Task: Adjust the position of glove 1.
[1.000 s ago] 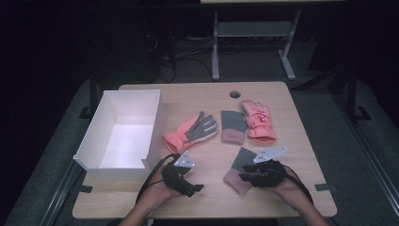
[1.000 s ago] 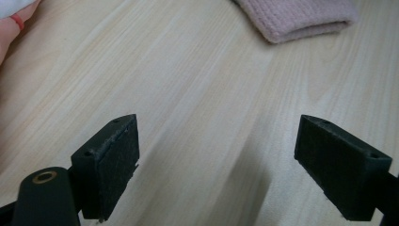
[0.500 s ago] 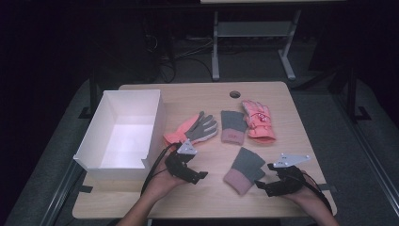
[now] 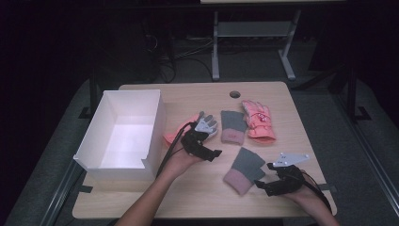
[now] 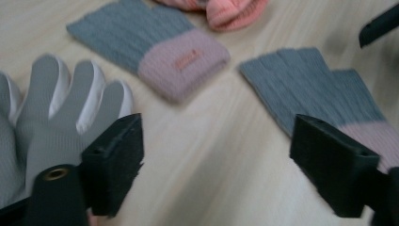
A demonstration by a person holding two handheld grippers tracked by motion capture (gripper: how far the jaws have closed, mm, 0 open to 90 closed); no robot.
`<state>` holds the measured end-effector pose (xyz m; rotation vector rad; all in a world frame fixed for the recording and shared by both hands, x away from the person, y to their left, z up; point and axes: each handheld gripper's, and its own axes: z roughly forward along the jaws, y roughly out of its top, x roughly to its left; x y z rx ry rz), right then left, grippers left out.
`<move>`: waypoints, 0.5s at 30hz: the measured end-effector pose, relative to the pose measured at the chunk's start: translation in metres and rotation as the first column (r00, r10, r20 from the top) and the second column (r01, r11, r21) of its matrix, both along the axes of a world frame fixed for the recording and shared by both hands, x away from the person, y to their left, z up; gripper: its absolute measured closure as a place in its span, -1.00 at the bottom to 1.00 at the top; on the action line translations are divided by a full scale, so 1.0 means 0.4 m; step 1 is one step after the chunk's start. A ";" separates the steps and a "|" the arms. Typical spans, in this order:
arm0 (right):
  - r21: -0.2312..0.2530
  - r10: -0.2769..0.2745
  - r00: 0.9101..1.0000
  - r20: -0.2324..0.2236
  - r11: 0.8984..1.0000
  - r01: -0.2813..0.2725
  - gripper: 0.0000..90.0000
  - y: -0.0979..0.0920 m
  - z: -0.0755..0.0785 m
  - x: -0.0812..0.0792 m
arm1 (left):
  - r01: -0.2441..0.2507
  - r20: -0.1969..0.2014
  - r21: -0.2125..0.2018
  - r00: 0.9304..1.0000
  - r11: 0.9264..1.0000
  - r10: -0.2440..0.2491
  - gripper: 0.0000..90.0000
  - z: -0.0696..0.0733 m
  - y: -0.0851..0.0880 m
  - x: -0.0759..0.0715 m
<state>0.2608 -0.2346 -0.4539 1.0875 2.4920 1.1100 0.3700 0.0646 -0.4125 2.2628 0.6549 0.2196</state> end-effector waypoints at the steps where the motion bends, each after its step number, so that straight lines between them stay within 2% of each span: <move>1: 0.000 -0.001 1.000 0.000 1.000 0.001 -0.66 -0.001 0.000 0.000 | -0.004 0.001 -0.002 1.000 1.000 0.004 -0.57 0.001 -0.009 0.009; 6: -0.002 -0.002 1.000 0.006 1.000 0.002 -0.66 -0.001 0.002 0.000 | -0.033 -0.013 0.006 0.999 0.999 0.033 -0.46 0.002 -0.054 0.055; 8: 0.002 -0.005 1.000 0.008 1.000 0.005 -0.66 -0.002 0.002 0.001 | -0.038 -0.019 0.011 0.999 0.999 0.038 -0.36 -0.001 -0.072 0.072; 12: 0.008 -0.006 1.000 0.003 1.000 0.006 -0.66 -0.003 0.001 0.002 | -0.060 -0.025 0.001 0.998 0.998 0.060 -0.23 -0.006 -0.107 0.105; 15: 0.009 -0.006 1.000 0.005 1.000 0.006 -0.66 -0.006 0.002 0.002 | -0.059 -0.055 -0.020 0.997 0.998 0.057 0.02 -0.011 -0.127 0.129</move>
